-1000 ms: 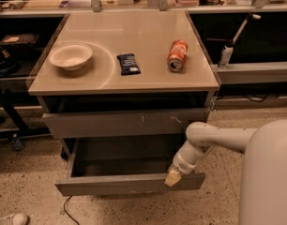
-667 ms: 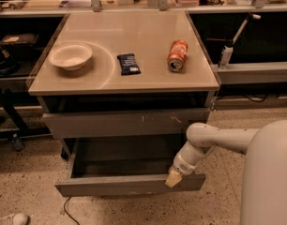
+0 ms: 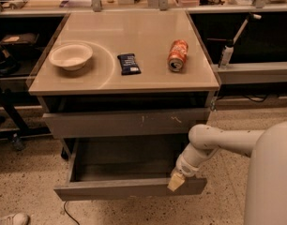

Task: Open middle drawer

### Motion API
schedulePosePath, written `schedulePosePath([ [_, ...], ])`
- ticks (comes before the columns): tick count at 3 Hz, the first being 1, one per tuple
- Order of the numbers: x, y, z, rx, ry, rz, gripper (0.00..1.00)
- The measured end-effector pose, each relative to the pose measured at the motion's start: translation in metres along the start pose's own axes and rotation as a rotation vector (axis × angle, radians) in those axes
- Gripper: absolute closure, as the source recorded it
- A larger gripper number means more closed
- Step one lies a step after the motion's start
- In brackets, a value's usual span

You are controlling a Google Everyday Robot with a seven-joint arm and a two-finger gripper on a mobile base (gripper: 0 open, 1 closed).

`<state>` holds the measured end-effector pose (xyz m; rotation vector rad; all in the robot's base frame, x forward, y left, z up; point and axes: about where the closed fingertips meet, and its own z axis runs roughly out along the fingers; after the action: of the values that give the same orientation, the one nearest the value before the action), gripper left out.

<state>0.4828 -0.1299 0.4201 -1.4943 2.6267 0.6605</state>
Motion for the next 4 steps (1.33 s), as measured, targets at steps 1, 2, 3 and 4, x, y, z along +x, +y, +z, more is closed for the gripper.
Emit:
schedulePosePath([
  [1,0.008,0.007,0.000,-0.006,0.012,0.011,1.00],
  [2,0.013,0.010,-0.001,-0.001,0.016,0.028,1.00],
  [3,0.025,0.018,-0.004,0.002,0.029,0.063,1.00],
  [4,0.025,0.018,-0.004,0.002,0.029,0.063,1.00],
])
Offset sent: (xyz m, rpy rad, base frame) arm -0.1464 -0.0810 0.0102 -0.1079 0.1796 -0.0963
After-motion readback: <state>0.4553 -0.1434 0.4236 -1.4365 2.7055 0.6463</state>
